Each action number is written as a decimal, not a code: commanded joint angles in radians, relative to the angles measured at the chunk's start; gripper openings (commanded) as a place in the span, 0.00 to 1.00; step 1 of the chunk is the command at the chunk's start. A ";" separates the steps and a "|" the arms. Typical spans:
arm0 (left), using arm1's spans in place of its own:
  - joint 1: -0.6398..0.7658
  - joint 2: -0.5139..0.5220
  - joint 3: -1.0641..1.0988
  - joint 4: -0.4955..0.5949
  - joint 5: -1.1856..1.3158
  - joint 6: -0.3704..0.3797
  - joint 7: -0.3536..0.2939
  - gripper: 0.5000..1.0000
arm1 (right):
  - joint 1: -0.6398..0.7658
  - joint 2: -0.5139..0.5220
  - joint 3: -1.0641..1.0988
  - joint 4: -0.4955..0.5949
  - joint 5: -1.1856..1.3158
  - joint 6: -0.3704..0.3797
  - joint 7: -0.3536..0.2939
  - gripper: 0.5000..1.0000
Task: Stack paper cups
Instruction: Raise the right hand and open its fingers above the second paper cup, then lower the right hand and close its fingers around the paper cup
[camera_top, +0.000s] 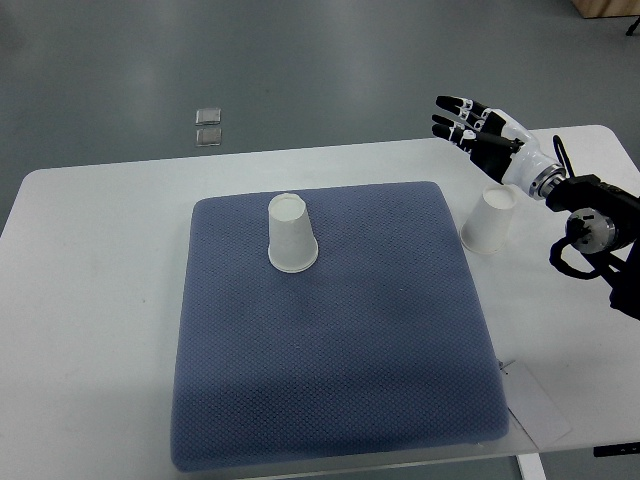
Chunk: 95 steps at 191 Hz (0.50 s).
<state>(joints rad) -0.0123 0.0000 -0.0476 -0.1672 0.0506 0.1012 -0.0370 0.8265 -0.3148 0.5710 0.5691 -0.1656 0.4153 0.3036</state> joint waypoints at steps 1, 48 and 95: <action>0.000 0.000 0.000 0.000 0.000 0.000 -0.001 1.00 | 0.002 -0.007 0.000 0.003 -0.002 0.003 0.000 0.85; 0.000 0.000 0.000 0.000 0.000 0.000 0.000 1.00 | 0.022 -0.125 -0.010 0.018 -0.144 0.063 0.000 0.84; 0.000 0.000 0.000 0.000 0.000 0.000 0.000 1.00 | 0.042 -0.280 -0.010 0.109 -0.572 0.079 0.086 0.84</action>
<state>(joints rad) -0.0123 0.0000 -0.0476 -0.1672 0.0506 0.1012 -0.0370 0.8653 -0.5393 0.5611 0.6268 -0.5634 0.4952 0.3513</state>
